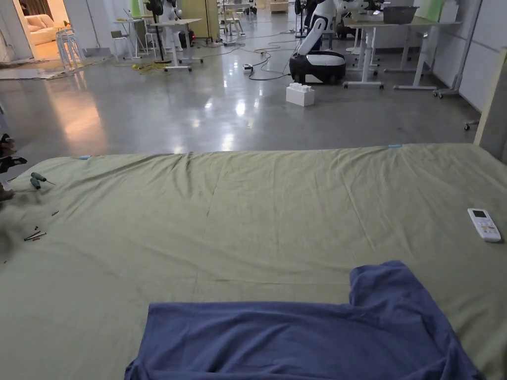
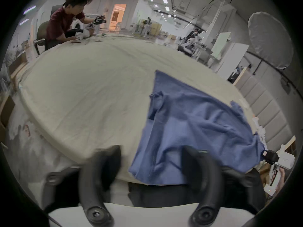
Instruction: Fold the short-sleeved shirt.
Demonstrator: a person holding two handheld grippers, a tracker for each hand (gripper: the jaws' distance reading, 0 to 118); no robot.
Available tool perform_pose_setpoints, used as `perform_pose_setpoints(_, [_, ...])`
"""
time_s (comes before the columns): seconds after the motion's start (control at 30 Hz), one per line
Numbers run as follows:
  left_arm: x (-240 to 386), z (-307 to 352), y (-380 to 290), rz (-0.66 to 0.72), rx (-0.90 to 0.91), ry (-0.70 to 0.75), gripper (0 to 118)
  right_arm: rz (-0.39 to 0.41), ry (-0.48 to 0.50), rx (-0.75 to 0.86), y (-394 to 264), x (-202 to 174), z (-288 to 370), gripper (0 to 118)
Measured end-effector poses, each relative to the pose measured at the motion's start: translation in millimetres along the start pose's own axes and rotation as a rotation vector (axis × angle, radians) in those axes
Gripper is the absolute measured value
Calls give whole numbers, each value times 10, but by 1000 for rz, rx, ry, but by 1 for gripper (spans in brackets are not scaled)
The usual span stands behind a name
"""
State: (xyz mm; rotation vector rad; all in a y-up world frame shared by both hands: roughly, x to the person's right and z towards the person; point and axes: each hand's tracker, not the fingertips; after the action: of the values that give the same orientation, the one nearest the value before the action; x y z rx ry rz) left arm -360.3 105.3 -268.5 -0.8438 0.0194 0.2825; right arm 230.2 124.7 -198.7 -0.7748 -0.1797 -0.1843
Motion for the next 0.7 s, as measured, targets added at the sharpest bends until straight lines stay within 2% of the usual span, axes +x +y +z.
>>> perform_pose_setpoints(0.13, [-38, 300, 73, -61, 119, -4, 87, -3, -34, 58, -59, 88, 145, 71])
perform_pose_setpoints(0.27, [129, 906, 300, -146, 331, -17, 87, -25, -10, 223, 114, 52, 608, 71])
perform_pose_setpoints(0.37, [390, 1421, 451, -226, 506, -50, 87, 37, 16, 375, 303, -158, 1048, 71])
perform_pose_setpoints(0.5, [858, 2080, 465, -415, 783, -33, 87, 127, 96, 504, 509, -514, 1543, 72])
perform_pose_setpoints(0.57, [1049, 2232, 457, -424, 832, -18, 87, 149, 124, 560, 547, -654, 1688, 72])
perform_pose_setpoints(0.63, [1167, 2292, 441, -403, 808, -29, 83, 157, 147, 571, 575, -772, 1764, 72])
perform_pose_setpoints(0.67, [1185, 2291, 443, -395, 810, -50, 78, 165, 160, 573, 583, -814, 1791, 71])
perform_pose_setpoints(0.7, [1209, 2305, 406, -377, 828, -80, 66, 186, 173, 583, 580, -870, 1824, 66])
